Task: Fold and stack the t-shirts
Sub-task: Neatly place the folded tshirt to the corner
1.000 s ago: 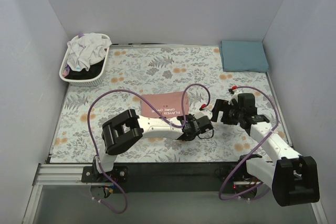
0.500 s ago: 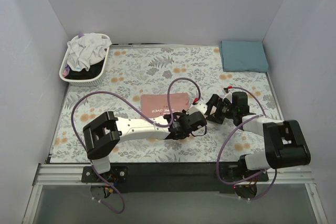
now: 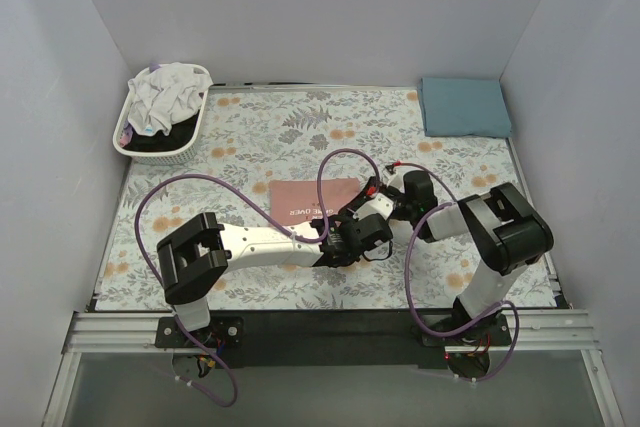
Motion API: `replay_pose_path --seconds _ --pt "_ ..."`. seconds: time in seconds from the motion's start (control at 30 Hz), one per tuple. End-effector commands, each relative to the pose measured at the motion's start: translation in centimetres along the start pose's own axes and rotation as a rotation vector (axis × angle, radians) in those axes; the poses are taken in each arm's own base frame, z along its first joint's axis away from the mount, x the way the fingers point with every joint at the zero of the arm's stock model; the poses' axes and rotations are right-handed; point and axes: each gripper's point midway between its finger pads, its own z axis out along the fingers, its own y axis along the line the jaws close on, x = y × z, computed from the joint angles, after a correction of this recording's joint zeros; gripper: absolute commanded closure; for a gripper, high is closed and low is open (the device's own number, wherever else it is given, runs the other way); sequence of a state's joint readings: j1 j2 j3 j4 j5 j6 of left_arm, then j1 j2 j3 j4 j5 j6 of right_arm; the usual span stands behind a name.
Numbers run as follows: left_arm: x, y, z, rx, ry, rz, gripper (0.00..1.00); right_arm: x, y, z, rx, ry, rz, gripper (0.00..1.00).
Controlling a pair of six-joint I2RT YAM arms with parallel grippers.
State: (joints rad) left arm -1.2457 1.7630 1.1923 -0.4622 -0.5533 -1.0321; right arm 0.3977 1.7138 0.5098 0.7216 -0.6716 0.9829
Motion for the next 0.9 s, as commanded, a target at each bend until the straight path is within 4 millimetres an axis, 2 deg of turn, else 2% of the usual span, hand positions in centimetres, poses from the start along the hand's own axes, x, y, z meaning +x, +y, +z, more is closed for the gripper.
replay_pose_path --seconds 0.0,0.1,0.13,0.2,0.23,0.3,0.33,0.37,0.47,0.5,0.57,0.6,0.63,0.67,0.7,0.73,0.77,0.8,0.83,0.87 --pt "-1.6 0.0 -0.9 0.014 -0.051 -0.042 1.00 0.3 -1.3 1.3 0.047 -0.003 0.022 0.07" --pt "-1.5 -0.3 -0.9 0.028 -0.045 -0.051 1.00 0.7 -2.0 1.8 0.065 0.009 0.025 0.19" --pt "-1.3 -0.4 -0.8 0.031 -0.040 -0.051 1.00 0.7 -2.1 1.9 0.066 0.012 0.014 0.33" --pt "-1.2 -0.5 -0.8 0.036 -0.037 -0.056 1.00 1.0 -2.3 2.0 0.063 0.030 0.004 0.47" --pt "-1.2 -0.6 -0.8 0.037 -0.037 -0.060 0.99 1.0 -2.4 2.1 0.061 0.035 -0.010 0.61" --pt "-1.3 -0.7 -1.0 0.049 -0.034 -0.068 0.89 1.1 -2.5 2.0 0.060 0.041 -0.023 0.76" --pt "-1.4 -0.8 -1.1 0.053 -0.038 -0.078 0.85 1.1 -2.5 2.0 0.060 0.040 -0.041 0.94" --pt "-1.8 -0.9 -1.4 0.059 -0.045 -0.087 0.77 1.2 -2.6 1.9 0.062 0.045 -0.045 0.99" --pt "-2.9 -0.7 -2.1 0.063 -0.064 -0.101 0.57 1.2 -2.8 1.9 0.074 0.055 -0.072 0.99" --pt "-3.3 -0.6 -2.4 0.061 -0.070 -0.103 0.44 1.0 -2.8 1.8 0.080 0.055 -0.084 0.99" --pt "-4.6 0.1 -3.1 0.054 -0.101 -0.102 0.34 0.8 -3.2 1.5 0.105 0.069 -0.113 0.99" --pt "-4.7 0.5 -3.4 0.047 -0.099 -0.097 0.30 0.1 -2.6 1.6 0.103 0.062 -0.139 0.99" --pt "-5.6 1.2 -3.9 0.044 -0.115 -0.107 0.28 -0.3 -2.9 1.4 0.120 0.063 -0.187 0.99" --pt "-6.2 2.6 -3.9 0.026 -0.121 -0.117 0.27 -0.1 -3.9 1.0 0.184 0.083 -0.178 0.99" --pt "-7.2 3.8 -4.5 0.019 -0.145 -0.141 0.24 -1.7 -3.2 1.1 0.198 0.065 -0.270 0.99" --pt "-7.7 6.2 -4.0 -0.009 -0.143 -0.183 0.24 -2.2 -3.5 1.0 0.234 0.068 -0.301 0.99" --pt "-8.2 7.8 -4.0 -0.019 -0.148 -0.213 0.23 -2.4 -4.7 0.3 0.329 0.082 -0.302 0.99" --pt "-8.5 9.8 -4.1 -0.033 -0.157 -0.251 0.21 -4.2 -4.1 0.4 0.350 0.071 -0.393 0.99" --pt "-8.5 13.7 -3.2 -0.088 -0.146 -0.315 0.20 -5.4 -4.3 0.2 0.401 0.054 -0.436 0.99" --pt "-8.6 15.2 -2.9 -0.084 -0.145 -0.346 0.18 -5.4 -5.2 -0.5 0.467 0.090 -0.435 0.99"
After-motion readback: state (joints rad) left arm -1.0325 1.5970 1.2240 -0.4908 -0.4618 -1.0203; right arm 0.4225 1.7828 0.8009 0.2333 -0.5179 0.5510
